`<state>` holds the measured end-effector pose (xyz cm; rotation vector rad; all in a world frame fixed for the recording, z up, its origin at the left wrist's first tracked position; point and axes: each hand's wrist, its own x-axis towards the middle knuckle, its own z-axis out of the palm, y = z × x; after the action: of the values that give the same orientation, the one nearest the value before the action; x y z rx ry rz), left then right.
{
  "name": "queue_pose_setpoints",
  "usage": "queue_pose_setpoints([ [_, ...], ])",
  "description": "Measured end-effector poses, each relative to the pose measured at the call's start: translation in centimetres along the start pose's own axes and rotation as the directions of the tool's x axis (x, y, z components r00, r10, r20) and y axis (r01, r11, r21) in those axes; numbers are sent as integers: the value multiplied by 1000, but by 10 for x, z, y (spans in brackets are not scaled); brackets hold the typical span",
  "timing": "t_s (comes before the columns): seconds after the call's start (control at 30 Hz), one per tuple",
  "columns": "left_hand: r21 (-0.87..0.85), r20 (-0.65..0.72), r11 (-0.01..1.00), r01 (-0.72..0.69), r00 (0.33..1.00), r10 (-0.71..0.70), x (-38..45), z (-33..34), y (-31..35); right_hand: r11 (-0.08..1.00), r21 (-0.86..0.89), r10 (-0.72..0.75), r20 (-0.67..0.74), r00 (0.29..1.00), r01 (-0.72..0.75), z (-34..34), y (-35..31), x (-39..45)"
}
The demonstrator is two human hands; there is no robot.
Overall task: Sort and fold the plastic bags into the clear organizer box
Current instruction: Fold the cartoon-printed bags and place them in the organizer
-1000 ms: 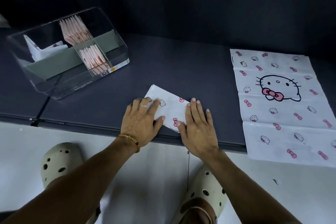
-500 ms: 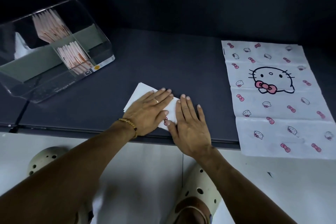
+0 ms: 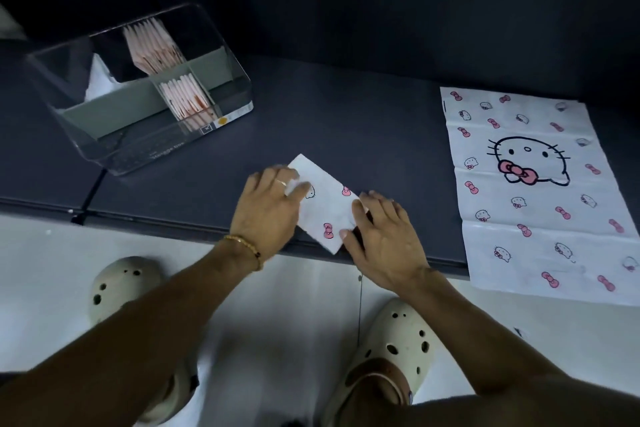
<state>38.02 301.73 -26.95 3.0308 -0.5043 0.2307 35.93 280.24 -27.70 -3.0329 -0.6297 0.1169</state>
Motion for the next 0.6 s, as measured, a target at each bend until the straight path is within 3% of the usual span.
queue_pose_setpoints([
  [0.07,-27,11,999,-17,1000,18,-19,-3,15,991,-57,-122,-62,991,118,-8,-5,-11],
  [0.2,-15,251,998,-53,966,55,-51,-1,15,949,-62,-312,-67,948,308,-17,-16,-24],
  [0.3,20,291,993,-113,951,102,-56,1,4,952,-10,-305,81,949,307,-18,-19,-18],
  [0.4,-79,234,988,-131,961,146,-53,-3,-3,961,4,-272,188,944,277,-15,-13,-8],
  [0.43,-175,181,979,-105,974,137,-51,-5,-5,962,15,-271,164,949,272,-14,-12,-6],
  [0.5,-419,103,905,73,994,-32,-47,-9,-8,963,91,-256,36,966,252,-14,-13,-3],
  [0.57,-564,170,772,295,956,-241,-39,-9,-8,951,276,-122,-76,990,138,-15,-18,5],
  [0.6,-579,196,728,367,930,-312,-34,-8,-7,913,406,-5,-59,998,29,-17,-21,12],
])
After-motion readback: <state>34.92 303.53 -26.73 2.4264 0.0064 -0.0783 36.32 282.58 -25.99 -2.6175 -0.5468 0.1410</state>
